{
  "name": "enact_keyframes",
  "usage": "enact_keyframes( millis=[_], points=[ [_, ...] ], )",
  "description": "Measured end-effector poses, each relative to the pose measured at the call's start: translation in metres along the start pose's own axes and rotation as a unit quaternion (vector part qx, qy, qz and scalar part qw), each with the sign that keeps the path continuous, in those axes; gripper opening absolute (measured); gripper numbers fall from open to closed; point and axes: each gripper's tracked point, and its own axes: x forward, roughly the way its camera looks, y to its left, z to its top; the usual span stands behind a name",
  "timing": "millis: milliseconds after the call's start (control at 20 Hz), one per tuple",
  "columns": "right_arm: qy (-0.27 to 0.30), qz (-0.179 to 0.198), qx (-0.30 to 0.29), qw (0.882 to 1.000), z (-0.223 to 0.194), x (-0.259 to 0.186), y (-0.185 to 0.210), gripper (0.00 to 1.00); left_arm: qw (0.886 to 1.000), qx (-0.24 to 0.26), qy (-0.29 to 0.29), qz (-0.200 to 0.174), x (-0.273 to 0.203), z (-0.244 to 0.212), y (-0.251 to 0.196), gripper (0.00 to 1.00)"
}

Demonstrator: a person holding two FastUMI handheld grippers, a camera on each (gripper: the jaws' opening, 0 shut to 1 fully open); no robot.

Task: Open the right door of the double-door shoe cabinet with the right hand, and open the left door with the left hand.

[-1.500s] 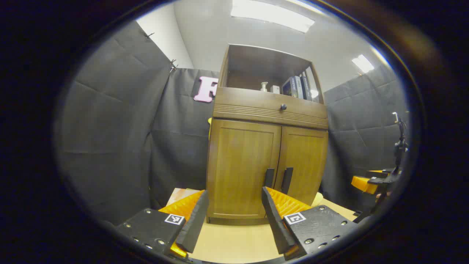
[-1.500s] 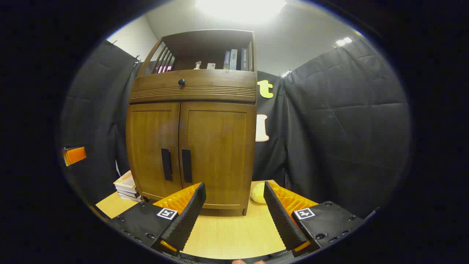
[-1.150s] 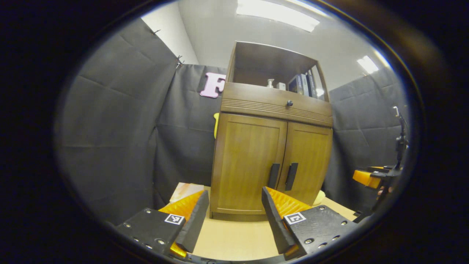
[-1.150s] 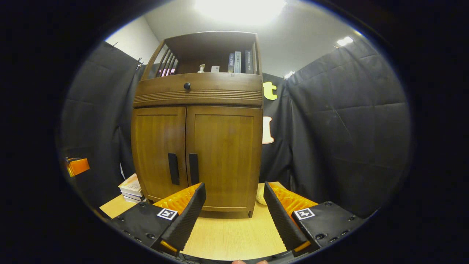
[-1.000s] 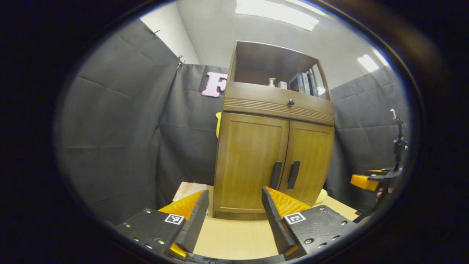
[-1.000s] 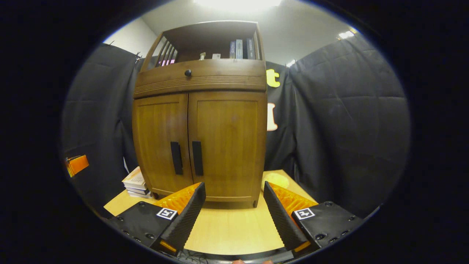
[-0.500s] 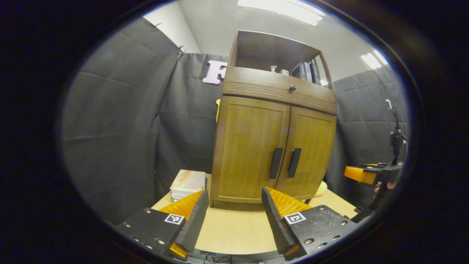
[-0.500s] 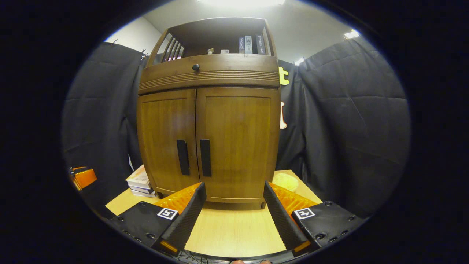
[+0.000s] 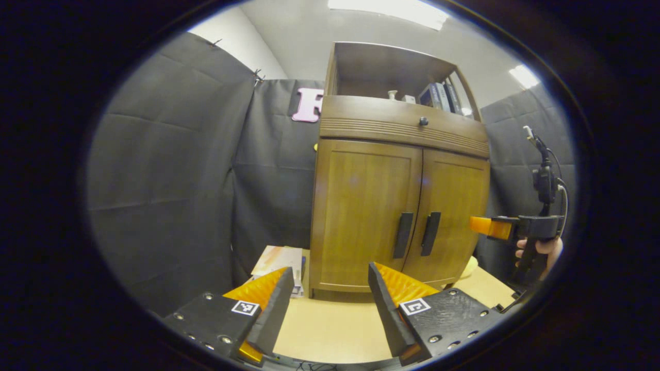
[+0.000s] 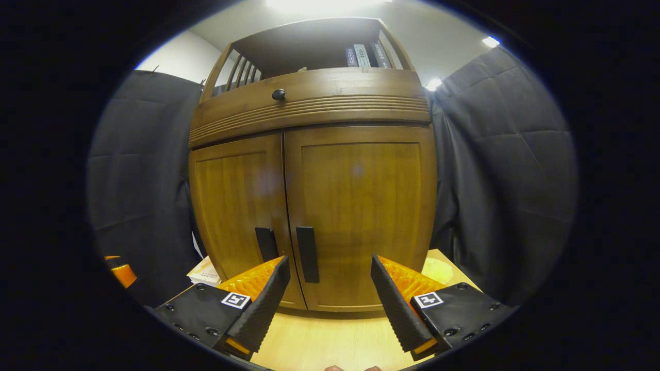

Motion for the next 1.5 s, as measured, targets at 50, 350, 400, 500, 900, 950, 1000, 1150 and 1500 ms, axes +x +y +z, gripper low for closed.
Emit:
enact_keyframes(
  millis=[50, 350, 400, 500, 900, 950, 1000, 1150, 1500],
  points=[
    [-0.002, 0.005, 0.002, 1.000, 0.003, 0.011, 0.002, 0.99, 1.000, -0.001, 0.003, 0.006, -0.001, -0.002, 0.001, 0.83],
    [0.007, 0.023, 0.008, 1.000, -0.007, 0.067, 0.017, 0.96, 0.999, 0.010, 0.006, 0.046, 0.004, -0.001, 0.011, 0.83],
    [0.011, 0.025, 0.009, 1.000, -0.008, 0.074, 0.019, 0.99, 0.998, 0.009, 0.002, 0.054, 0.005, 0.002, 0.014, 0.83],
    [0.017, 0.027, 0.011, 0.999, -0.014, 0.088, 0.023, 0.96, 0.998, 0.003, -0.002, 0.067, 0.006, 0.004, 0.017, 0.83],
    [0.044, 0.031, -0.002, 0.999, -0.043, 0.131, 0.036, 0.93, 0.994, -0.024, 0.003, 0.108, -0.001, 0.007, 0.025, 0.83],
    [0.045, 0.031, -0.001, 0.999, -0.044, 0.134, 0.037, 0.93, 0.993, -0.023, 0.004, 0.112, -0.002, 0.007, 0.026, 0.83],
    [0.045, 0.032, 0.002, 0.998, -0.044, 0.136, 0.038, 0.93, 0.993, -0.022, 0.006, 0.117, -0.001, 0.006, 0.027, 0.83],
    [0.048, 0.035, 0.002, 0.998, -0.047, 0.145, 0.043, 0.69, 0.993, -0.025, 0.017, 0.118, -0.001, 0.002, 0.024, 0.83],
    [0.062, 0.033, 0.011, 0.997, -0.050, 0.151, 0.041, 0.31, 0.993, -0.021, 0.033, 0.109, 0.002, -0.003, 0.018, 0.83]
  ],
)
